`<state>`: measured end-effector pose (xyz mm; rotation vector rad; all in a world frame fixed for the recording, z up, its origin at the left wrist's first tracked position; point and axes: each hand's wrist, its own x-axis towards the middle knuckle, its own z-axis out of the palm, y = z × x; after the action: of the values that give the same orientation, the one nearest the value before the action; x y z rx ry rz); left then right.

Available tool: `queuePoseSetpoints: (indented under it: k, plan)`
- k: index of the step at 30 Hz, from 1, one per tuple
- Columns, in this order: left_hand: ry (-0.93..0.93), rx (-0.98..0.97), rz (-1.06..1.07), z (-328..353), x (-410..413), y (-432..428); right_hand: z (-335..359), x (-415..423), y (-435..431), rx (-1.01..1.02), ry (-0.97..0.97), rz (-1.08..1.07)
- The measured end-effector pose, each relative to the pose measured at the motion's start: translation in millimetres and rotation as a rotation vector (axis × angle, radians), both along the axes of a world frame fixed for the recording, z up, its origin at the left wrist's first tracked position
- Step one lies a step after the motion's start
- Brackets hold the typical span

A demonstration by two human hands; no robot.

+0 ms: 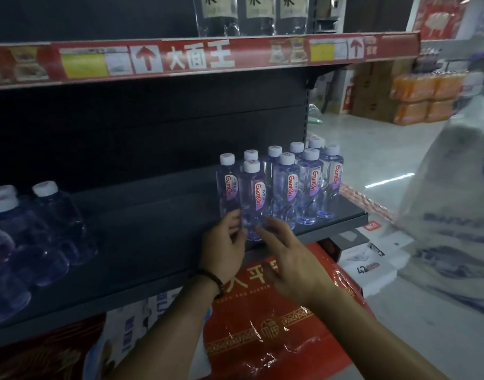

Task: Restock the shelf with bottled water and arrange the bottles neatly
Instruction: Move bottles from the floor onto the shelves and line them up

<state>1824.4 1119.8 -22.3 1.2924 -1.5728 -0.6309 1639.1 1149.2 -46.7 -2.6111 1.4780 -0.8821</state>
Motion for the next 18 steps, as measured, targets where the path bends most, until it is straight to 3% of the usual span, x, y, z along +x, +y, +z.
queuePoseSetpoints:
  k: [11,18]
  plan:
    - [-0.075,-0.046,-0.062,-6,-18,-3,-12,-11,0,-0.022,0.024,-0.069]
    - [-0.03,-0.037,-0.072,-3,-15,5,-1,-1,4,0.011,-0.018,-0.107]
